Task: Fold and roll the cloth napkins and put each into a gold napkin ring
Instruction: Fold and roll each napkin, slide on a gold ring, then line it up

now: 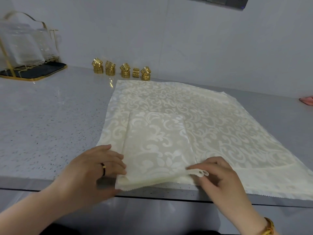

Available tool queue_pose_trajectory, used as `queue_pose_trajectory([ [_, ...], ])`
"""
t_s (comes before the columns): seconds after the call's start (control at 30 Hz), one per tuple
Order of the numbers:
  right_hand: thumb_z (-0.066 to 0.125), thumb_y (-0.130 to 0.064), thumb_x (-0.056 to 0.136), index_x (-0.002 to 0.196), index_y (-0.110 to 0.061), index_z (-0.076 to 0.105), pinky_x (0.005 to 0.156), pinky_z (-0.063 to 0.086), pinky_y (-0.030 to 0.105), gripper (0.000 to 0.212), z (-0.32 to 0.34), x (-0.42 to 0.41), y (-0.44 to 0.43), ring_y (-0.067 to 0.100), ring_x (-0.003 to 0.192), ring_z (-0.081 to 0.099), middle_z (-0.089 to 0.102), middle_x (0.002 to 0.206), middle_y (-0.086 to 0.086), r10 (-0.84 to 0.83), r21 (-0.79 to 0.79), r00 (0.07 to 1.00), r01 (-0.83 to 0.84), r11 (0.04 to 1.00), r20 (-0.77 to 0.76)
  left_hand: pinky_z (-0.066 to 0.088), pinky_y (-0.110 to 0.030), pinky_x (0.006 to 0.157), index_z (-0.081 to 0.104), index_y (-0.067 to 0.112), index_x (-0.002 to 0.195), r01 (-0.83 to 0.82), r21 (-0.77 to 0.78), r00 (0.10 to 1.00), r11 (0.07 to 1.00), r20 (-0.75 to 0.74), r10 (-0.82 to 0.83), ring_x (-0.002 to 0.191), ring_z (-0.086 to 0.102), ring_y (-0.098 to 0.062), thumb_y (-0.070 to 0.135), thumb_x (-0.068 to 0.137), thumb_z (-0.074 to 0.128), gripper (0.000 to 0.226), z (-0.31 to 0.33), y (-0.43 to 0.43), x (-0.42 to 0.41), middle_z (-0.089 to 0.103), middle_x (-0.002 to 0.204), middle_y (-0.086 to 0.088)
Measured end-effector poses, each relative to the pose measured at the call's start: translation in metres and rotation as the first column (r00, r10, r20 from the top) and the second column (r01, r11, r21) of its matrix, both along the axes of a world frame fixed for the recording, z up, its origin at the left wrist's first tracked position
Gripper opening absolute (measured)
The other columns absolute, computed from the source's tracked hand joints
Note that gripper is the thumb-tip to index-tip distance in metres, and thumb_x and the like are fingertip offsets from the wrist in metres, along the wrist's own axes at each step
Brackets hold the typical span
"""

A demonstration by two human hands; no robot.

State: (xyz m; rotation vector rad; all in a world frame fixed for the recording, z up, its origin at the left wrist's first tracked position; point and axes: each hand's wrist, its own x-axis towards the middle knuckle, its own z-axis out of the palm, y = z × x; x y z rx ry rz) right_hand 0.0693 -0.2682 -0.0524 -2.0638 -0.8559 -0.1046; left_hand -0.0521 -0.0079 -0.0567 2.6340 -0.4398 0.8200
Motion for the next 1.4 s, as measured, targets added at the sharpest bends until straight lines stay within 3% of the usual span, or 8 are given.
queue_pose_trajectory([
  [0.13, 0.062, -0.028, 0.082, 0.068, -0.02, 0.067, 0.063, 0.036, 0.01, 0.017, 0.01, 0.002, 0.007, 0.01, 0.075, 0.05, 0.057, 0.074, 0.007, -0.084, -0.024, 0.986, 0.081, 0.996, -0.143, 0.038, -0.005, 0.059, 0.059, 0.035, 0.054, -0.258, -0.372, 0.962, 0.891, -0.183, 0.202, 0.063, 0.054, 0.0, 0.073, 0.067, 0.054, 0.04, 0.012, -0.009, 0.006, 0.058, 0.063, 0.018],
  [0.27, 0.054, -0.045, 0.075, 0.052, -0.014, 0.042, 0.057, 0.025, 0.021, 0.04, 0.012, 0.005, 0.018, 0.009, 0.054, 0.035, 0.041, 0.052, -0.004, -0.161, -0.065, 0.984, 0.157, 0.986, -0.076, 0.035, -0.004, 0.054, 0.054, 0.036, 0.041, -0.423, -0.499, 0.899, 0.757, -0.339, 0.279, 0.055, 0.049, 0.002, 0.025, 0.074, 0.072, 0.039, 0.011, -0.012, 0.019, 0.054, 0.052, 0.015],
  [0.5, 0.057, -0.017, 0.083, 0.06, -0.028, 0.037, 0.069, 0.029, 0.024, 0.032, 0.014, 0.011, 0.027, 0.009, 0.052, 0.036, 0.039, 0.05, -0.006, -0.211, -0.151, 0.977, 0.21, 0.966, 0.01, 0.03, -0.016, 0.054, 0.044, 0.028, 0.043, -0.536, -0.328, 0.812, 0.778, -0.453, 0.368, 0.056, 0.043, -0.006, 0.039, 0.082, 0.06, 0.043, 0.017, -0.009, 0.027, 0.048, 0.036, 0.016],
  [0.73, 0.064, -0.009, 0.076, 0.097, -0.028, 0.046, 0.066, 0.034, 0.017, 0.034, 0.008, 0.017, 0.025, 0.002, 0.069, 0.044, 0.048, 0.085, -0.011, -0.146, -0.167, 0.954, 0.194, 0.967, 0.261, 0.027, -0.01, 0.057, 0.036, 0.038, 0.06, -0.501, -0.022, 0.843, 0.865, -0.238, 0.482, 0.058, 0.04, -0.002, 0.047, 0.075, 0.058, 0.028, 0.024, -0.013, 0.033, 0.042, 0.057, 0.02],
  [0.87, 0.056, -0.02, 0.077, 0.081, -0.021, 0.067, 0.083, 0.039, 0.02, 0.011, 0.005, 0.031, 0.021, 0.012, 0.097, 0.049, 0.067, 0.088, -0.004, 0.075, -0.235, 0.826, 0.071, 0.969, 0.559, 0.033, -0.017, 0.095, 0.054, 0.041, 0.081, -0.224, 0.102, 0.971, 0.969, -0.065, 0.231, 0.079, 0.044, 0.002, 0.044, 0.074, 0.044, 0.012, 0.022, -0.007, 0.037, 0.052, 0.081, 0.03],
  [0.93, 0.041, -0.03, 0.093, 0.074, -0.019, 0.072, 0.096, 0.036, 0.023, 0.038, 0.003, 0.032, 0.018, 0.01, 0.101, 0.052, 0.072, 0.084, -0.007, 0.172, -0.281, 0.807, -0.007, 0.96, 0.565, 0.017, -0.014, 0.104, 0.07, 0.032, 0.076, -0.123, 0.204, 0.989, 0.971, -0.054, 0.136, 0.089, 0.048, 0.001, 0.037, 0.094, 0.032, 0.042, 0.02, -0.004, 0.037, 0.066, 0.08, 0.021],
  [1.0, 0.035, -0.032, 0.095, 0.078, -0.019, 0.074, 0.102, 0.03, 0.022, 0.044, 0.005, 0.033, 0.014, 0.008, 0.101, 0.054, 0.073, 0.087, -0.009, 0.218, -0.331, 0.816, -0.035, 0.943, 0.536, 0.019, -0.018, 0.104, 0.075, 0.025, 0.076, -0.097, 0.282, 0.99, 0.954, -0.072, 0.122, 0.093, 0.05, -0.002, 0.033, 0.1, 0.017, 0.064, 0.021, -0.004, 0.036, 0.071, 0.078, 0.016],
  [1.4, 0.05, -0.039, 0.073, 0.092, -0.02, 0.072, 0.098, 0.032, 0.021, 0.035, 0.015, 0.035, 0.007, 0.002, 0.096, 0.053, 0.071, 0.095, -0.012, 0.264, -0.46, 0.848, -0.027, 0.888, 0.46, 0.049, -0.019, 0.076, 0.073, 0.034, 0.081, -0.199, 0.166, 0.955, 0.966, -0.188, 0.229, 0.086, 0.051, -0.003, 0.062, 0.086, 0.028, 0.053, 0.017, 0.007, 0.034, 0.062, 0.074, 0.027],
])
